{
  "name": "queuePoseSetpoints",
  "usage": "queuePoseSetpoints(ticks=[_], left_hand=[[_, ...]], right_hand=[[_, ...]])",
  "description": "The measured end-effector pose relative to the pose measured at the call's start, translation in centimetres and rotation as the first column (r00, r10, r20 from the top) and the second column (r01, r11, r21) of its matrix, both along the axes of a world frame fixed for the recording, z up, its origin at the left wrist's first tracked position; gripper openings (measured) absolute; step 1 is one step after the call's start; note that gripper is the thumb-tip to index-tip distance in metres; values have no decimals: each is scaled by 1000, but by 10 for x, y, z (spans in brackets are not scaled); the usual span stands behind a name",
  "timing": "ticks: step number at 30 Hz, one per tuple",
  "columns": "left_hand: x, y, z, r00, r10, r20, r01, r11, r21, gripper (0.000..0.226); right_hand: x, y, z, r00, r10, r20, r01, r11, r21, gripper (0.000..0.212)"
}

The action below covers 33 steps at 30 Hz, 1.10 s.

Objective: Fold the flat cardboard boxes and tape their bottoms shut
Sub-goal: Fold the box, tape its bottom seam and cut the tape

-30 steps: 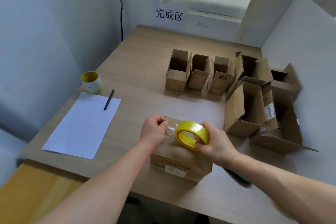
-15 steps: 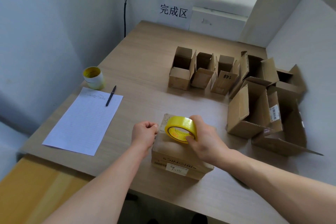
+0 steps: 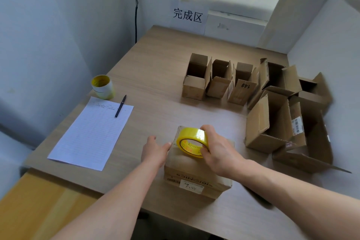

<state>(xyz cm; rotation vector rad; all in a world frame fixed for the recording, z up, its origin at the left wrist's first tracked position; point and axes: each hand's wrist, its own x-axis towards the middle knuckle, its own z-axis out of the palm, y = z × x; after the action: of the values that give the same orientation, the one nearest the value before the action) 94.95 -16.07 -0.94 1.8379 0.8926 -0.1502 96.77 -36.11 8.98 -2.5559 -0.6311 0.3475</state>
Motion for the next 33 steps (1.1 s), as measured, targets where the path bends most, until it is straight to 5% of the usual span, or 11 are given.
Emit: queuePoseSetpoints(ticks=[3,6,15,20,24,28,33], left_hand=[[-2,-14,4,956,8,292,27,993,-116,26],[-4,-24,1,927,-22,375,160,926,-342,25],[-8,-23,1,911,-100,400,199,956,-214,34],[-8,-26,1,909,-131,396,198,971,-133,34],[-7,-34,6,899,-150,412,213,971,-111,32],[-8,-35,4,896,-170,409,223,971,-84,30],[-8,-43,5,888,-201,413,251,965,-72,30]], right_hand=[[0,1,2,1000,13,15,-13,1000,8,44],[4,-1,3,1000,3,-31,-3,1000,10,44],[32,-42,25,989,-59,-139,78,987,139,23],[37,-86,28,994,-19,-109,40,980,197,42],[35,-95,19,998,-56,-11,57,998,36,25],[33,-110,22,991,-25,129,60,959,-278,33],[22,-116,15,994,-51,92,85,909,-408,33]])
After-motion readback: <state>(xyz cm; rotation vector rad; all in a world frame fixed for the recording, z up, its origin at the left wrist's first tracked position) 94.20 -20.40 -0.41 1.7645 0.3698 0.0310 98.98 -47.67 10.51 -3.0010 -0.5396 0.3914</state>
